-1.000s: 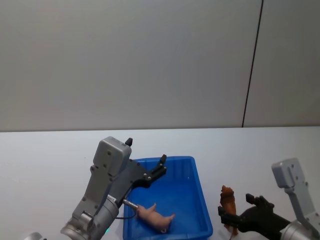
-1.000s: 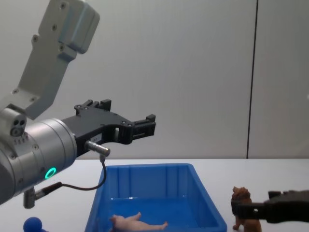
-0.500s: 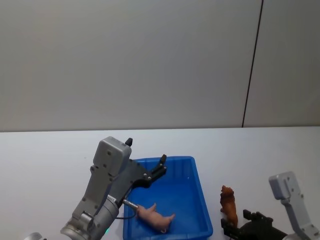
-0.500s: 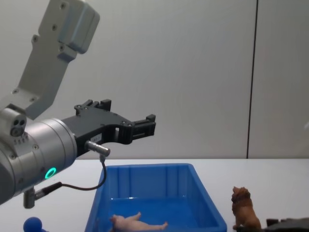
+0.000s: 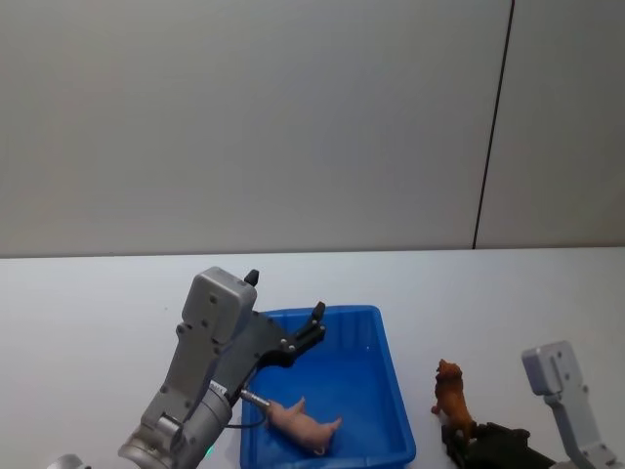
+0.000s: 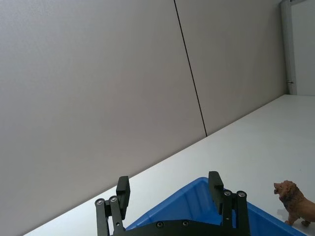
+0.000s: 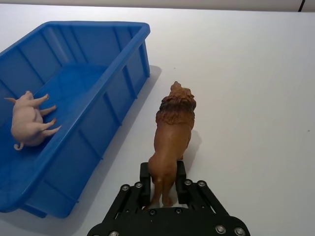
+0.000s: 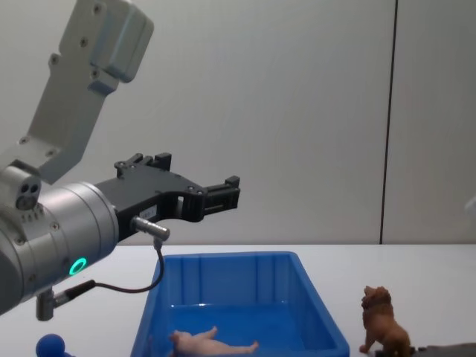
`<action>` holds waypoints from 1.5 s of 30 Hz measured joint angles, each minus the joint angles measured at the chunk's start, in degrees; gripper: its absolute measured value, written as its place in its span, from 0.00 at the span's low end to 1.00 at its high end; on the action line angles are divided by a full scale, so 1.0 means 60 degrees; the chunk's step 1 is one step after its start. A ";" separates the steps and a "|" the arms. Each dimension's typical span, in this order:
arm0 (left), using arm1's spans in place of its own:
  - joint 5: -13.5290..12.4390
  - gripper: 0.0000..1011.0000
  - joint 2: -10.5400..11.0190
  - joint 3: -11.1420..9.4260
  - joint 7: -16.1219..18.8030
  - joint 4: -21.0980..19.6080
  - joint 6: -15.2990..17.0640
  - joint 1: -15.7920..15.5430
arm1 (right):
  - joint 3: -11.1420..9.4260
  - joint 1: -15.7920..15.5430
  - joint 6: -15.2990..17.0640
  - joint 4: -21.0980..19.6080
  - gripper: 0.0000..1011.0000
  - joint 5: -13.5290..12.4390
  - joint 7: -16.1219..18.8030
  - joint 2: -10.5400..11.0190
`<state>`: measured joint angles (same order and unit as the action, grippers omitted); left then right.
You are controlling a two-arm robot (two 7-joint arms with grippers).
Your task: Pick up the two dolls from the table and place them into the box.
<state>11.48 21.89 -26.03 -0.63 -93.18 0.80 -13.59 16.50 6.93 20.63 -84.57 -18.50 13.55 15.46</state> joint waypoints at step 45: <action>0.0000 0.99 0.0000 0.0001 0.0001 0.0000 0.0000 0.0000 | 0.0424 0.1551 -0.0172 0.0155 0.38 0.0780 0.1914 -0.0815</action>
<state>11.48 21.89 -26.02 -0.62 -93.18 0.80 -13.59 19.05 16.23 19.60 -83.64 -13.81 25.04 10.57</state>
